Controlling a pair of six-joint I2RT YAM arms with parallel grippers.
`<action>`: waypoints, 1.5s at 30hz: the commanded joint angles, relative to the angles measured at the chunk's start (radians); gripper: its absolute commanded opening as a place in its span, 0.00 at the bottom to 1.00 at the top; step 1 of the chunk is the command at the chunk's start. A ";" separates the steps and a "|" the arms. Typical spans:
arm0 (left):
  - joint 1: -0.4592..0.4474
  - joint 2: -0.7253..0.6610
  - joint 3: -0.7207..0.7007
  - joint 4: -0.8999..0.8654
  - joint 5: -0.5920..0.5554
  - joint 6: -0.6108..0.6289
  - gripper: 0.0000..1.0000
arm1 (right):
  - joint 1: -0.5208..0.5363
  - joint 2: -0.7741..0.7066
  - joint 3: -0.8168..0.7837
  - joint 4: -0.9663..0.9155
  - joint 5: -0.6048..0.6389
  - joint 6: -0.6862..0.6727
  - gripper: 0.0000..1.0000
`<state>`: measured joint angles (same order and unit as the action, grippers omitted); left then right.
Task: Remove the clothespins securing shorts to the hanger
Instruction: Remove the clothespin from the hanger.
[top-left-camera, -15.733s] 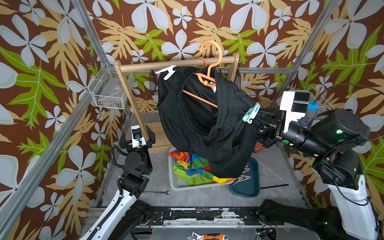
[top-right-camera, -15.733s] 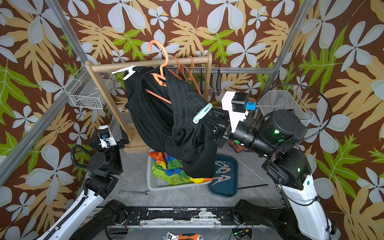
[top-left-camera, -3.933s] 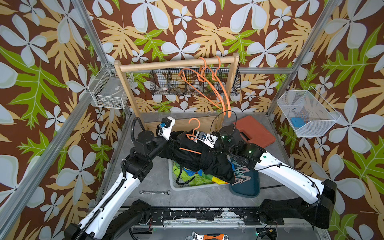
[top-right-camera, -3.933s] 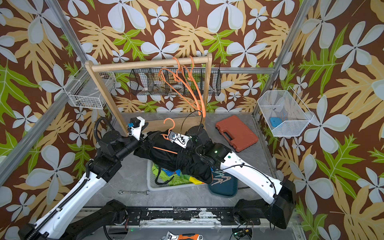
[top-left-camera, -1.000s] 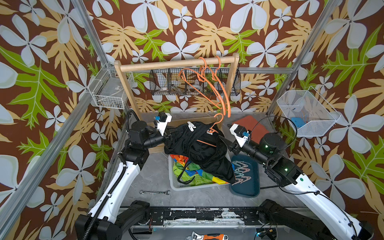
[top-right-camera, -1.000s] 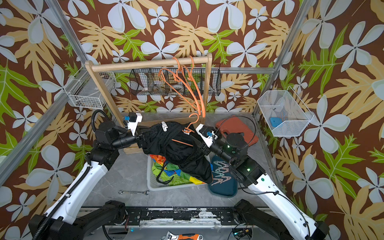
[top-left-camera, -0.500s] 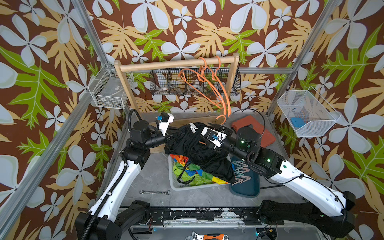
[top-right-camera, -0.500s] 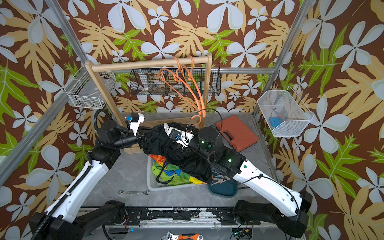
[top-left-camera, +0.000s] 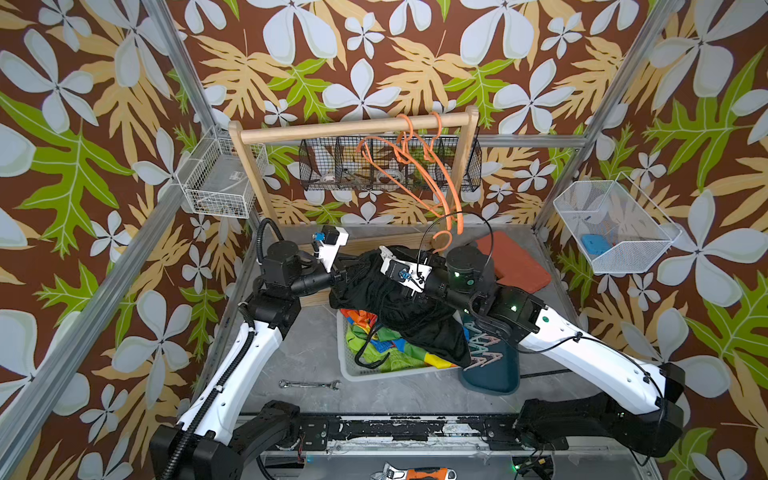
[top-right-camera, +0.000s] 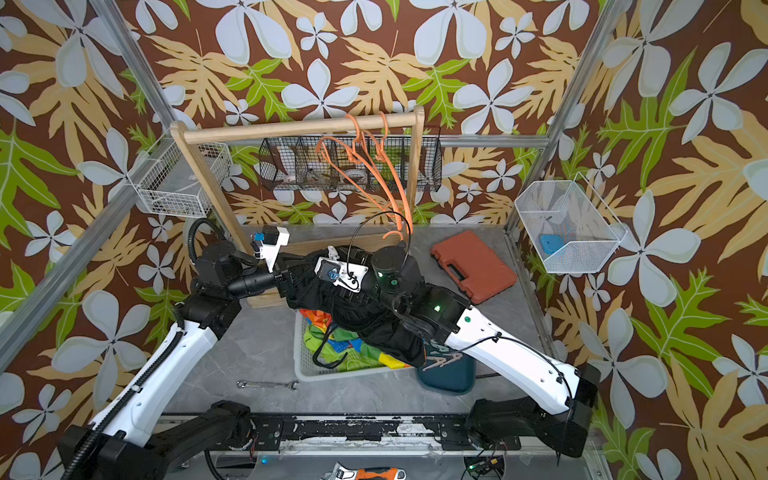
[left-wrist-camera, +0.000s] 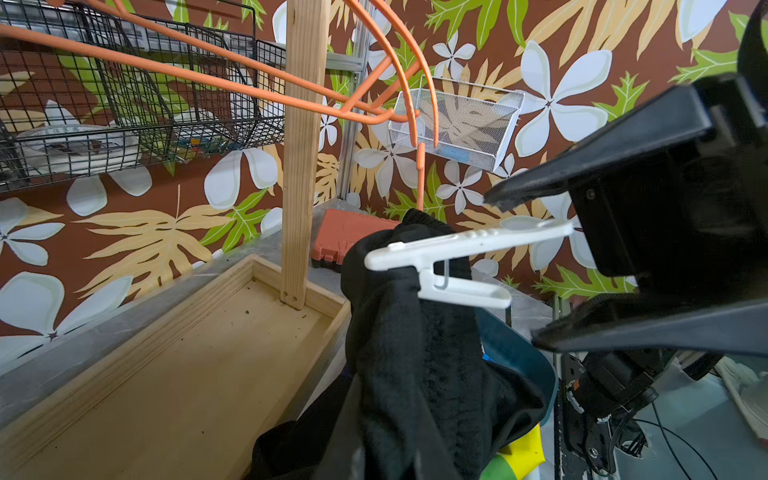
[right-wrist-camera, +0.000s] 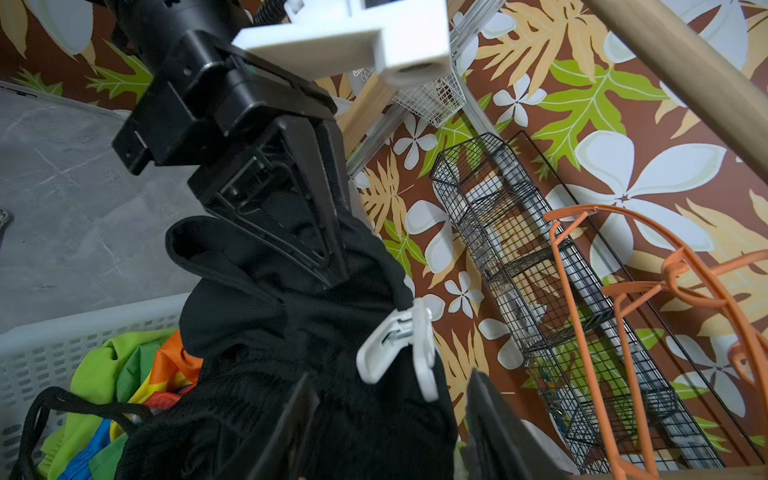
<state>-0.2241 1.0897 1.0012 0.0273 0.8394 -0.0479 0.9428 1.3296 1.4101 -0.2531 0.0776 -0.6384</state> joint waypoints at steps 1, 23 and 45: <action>-0.005 0.001 0.005 0.031 0.011 0.000 0.00 | 0.004 0.012 0.005 0.020 0.013 -0.021 0.57; -0.012 0.009 0.005 0.025 0.006 0.006 0.00 | 0.004 0.040 0.013 0.112 0.077 -0.087 0.38; -0.012 0.012 0.005 0.017 -0.015 0.016 0.00 | 0.004 0.021 0.003 0.117 0.076 -0.067 0.08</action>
<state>-0.2337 1.0996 1.0012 0.0277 0.8204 -0.0444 0.9478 1.3643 1.4136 -0.1730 0.1368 -0.7185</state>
